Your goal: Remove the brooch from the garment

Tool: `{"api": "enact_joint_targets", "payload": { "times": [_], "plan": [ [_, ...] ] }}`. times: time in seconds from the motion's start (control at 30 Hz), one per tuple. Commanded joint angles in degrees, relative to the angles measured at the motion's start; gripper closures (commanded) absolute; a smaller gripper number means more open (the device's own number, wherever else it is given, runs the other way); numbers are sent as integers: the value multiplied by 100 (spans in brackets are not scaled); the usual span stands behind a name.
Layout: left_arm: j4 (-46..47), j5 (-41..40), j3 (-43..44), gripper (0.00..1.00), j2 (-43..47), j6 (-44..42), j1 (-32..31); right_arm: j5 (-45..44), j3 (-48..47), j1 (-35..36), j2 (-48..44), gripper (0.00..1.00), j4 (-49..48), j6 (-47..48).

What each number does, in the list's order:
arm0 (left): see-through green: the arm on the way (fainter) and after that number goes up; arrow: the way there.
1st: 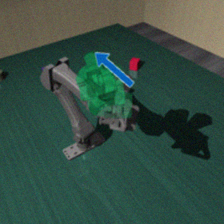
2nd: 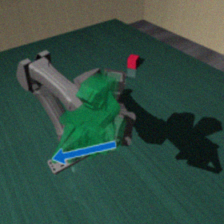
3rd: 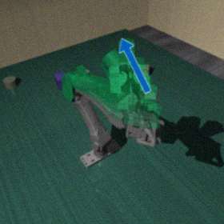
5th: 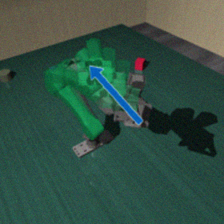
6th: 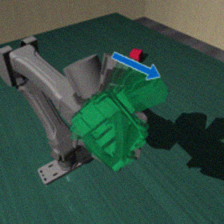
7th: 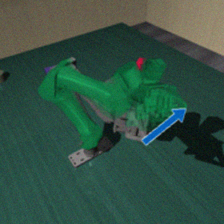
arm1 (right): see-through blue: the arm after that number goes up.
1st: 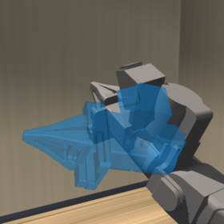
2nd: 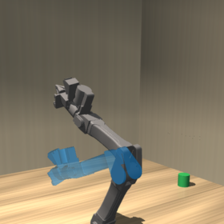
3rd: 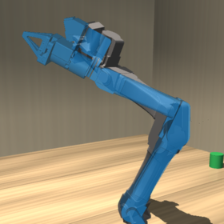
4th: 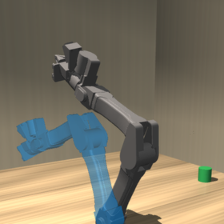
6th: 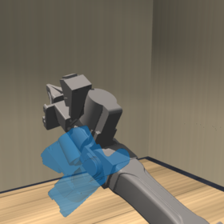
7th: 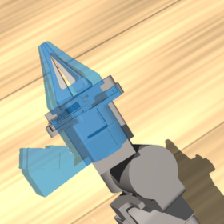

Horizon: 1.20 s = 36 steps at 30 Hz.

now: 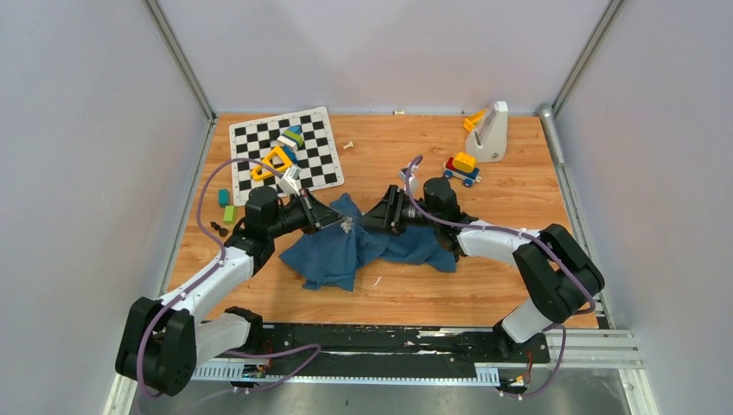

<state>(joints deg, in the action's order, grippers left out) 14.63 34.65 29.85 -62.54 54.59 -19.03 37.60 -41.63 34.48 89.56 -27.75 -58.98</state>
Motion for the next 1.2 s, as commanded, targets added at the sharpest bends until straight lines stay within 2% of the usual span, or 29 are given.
{"api": "enact_joint_targets", "payload": {
  "times": [0.0,0.2,0.4,0.53,0.97,1.17],
  "plan": [
    [604,-5,-18,100,193,491,61,42,30,120,131,51,-1286,-521],
    [971,12,-165,100,253,676,69,149,-38,194,383,60,-1462,-661],
    [1003,34,-183,100,248,678,75,141,-45,226,436,63,-1479,-659],
    [986,113,-179,100,175,648,75,183,-123,259,526,69,-1468,-643],
    [929,136,-208,100,129,532,74,55,-446,423,780,72,-1002,-429],
    [994,216,-252,100,27,498,74,-167,-717,530,808,73,-440,-157]
  ]
}}
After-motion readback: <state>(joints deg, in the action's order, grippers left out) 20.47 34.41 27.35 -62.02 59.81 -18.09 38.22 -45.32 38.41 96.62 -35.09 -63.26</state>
